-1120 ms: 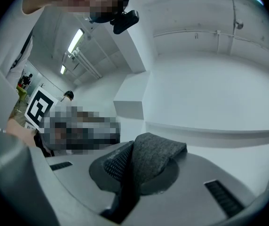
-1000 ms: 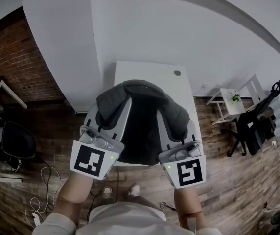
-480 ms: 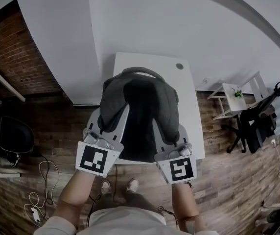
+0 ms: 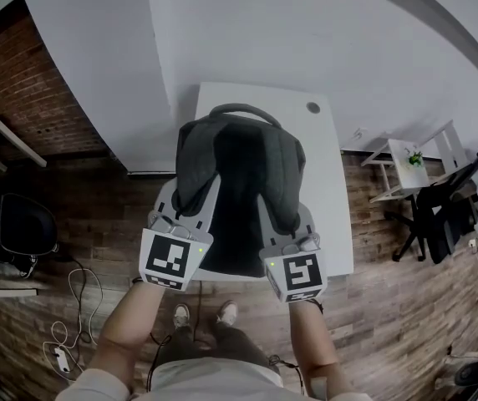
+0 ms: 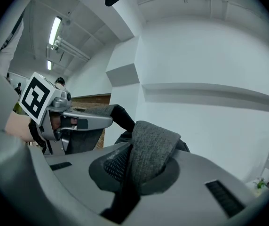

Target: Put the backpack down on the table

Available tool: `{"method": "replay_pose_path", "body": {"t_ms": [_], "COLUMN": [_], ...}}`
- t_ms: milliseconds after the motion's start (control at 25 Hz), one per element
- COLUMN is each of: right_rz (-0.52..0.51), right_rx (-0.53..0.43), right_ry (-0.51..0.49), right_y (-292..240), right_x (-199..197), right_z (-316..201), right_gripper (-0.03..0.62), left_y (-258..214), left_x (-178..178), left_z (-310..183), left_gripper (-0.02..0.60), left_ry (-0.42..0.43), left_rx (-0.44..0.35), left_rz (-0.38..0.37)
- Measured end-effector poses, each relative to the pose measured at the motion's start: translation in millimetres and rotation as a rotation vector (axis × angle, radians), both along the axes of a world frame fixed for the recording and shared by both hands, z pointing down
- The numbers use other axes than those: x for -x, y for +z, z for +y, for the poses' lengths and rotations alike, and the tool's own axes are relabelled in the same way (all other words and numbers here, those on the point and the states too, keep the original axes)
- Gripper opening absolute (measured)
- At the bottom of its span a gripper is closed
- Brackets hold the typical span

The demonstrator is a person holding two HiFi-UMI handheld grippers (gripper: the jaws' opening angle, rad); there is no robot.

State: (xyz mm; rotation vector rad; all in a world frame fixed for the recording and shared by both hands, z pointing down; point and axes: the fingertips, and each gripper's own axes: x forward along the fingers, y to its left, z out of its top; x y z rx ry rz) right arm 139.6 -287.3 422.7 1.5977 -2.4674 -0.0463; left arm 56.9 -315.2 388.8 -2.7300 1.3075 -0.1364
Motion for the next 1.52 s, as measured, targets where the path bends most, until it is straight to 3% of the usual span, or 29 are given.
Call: {"method": "replay_pose_path", "body": {"t_ms": [200,520,880,1120,1280,1520], "right_rz": [-0.017,-0.079,-0.038,0.000,0.023,0.056], "right_rx": [0.047,0.042,0.076,0.078,0.066,0.085], "right_ry": [0.002,0.010,-0.019,0.024,0.052,0.062], "right_y": [20,31,60,86,93,109], "right_x": [-8,-15,-22,-27,-30,-33], "right_z": [-13,-38,-66,-79,-88,-105], "right_gripper": [0.052,0.052,0.052,0.057,0.112,0.146], "left_y": [20,45,92,119,132,146], "left_x": [-6,-13,-25,-30,-29,-32], "left_z": [-13,-32,-58,-73,-83,-103], "left_gripper": [0.041,0.043,0.043,0.042,0.043,0.046], "left_ry": [-0.017,-0.018,-0.011,-0.034,-0.051,-0.061], "left_rx": [0.029,0.081,0.181,0.178,0.199,0.245], "left_rz": [-0.043,-0.070,-0.080,-0.105,-0.108,-0.142]}}
